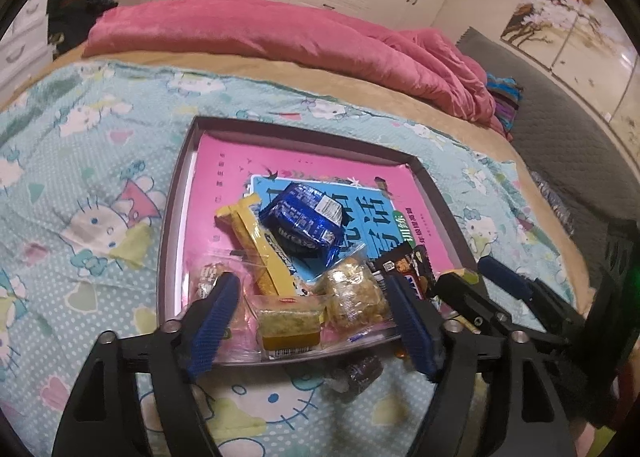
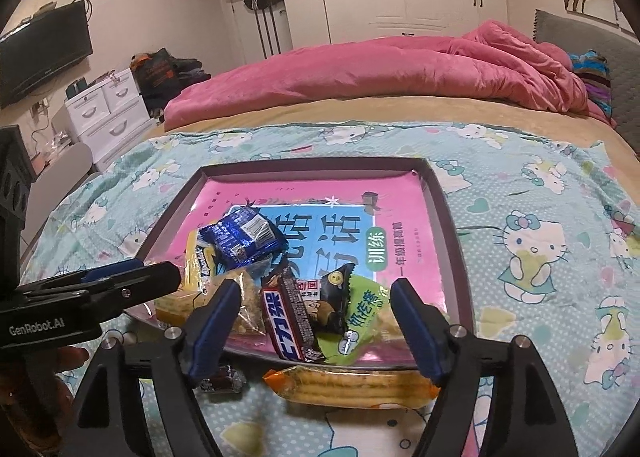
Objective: Organize snacks
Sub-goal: 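Withdraw both open tools from the tray toward the remaining snacks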
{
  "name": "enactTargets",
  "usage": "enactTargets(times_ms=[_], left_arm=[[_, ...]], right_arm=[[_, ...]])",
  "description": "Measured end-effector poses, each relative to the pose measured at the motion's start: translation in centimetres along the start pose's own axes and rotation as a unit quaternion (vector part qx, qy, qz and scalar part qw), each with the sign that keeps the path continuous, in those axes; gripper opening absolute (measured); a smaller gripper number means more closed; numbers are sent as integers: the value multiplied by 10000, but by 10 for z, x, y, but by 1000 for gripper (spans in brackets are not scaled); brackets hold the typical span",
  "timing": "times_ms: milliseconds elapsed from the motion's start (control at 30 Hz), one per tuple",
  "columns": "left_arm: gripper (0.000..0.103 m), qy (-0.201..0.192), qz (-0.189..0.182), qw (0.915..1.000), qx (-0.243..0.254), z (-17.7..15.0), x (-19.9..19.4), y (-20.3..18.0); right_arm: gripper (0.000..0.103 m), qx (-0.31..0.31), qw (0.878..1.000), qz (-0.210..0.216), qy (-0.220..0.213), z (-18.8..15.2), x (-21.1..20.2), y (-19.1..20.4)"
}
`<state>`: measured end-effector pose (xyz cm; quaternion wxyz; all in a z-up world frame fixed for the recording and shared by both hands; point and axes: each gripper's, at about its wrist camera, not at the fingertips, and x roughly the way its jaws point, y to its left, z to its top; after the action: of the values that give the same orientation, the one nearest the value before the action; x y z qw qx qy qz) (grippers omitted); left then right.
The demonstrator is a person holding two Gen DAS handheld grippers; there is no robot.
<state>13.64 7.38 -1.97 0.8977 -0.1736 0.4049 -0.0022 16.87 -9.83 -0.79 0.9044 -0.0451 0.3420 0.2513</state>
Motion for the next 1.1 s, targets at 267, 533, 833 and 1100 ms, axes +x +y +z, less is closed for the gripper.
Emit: enactTargets(times_ms=[267, 533, 833, 1100], left_arm=[[81, 0, 1, 10000, 69, -4, -7, -6], [81, 36, -30, 9999, 109, -10, -14, -11], [81, 50, -3, 9999, 149, -17, -23, -13], [81, 80, 69, 9998, 160, -25, -31, -12]], right_arm=[[80, 70, 9998, -121, -147, 0, -13, -8], [81, 85, 9995, -157, -250, -1, -28, -14], [82, 14, 9994, -221, -261, -9, -44, -21], [82, 34, 9992, -308, -245, -19, -53, -30]])
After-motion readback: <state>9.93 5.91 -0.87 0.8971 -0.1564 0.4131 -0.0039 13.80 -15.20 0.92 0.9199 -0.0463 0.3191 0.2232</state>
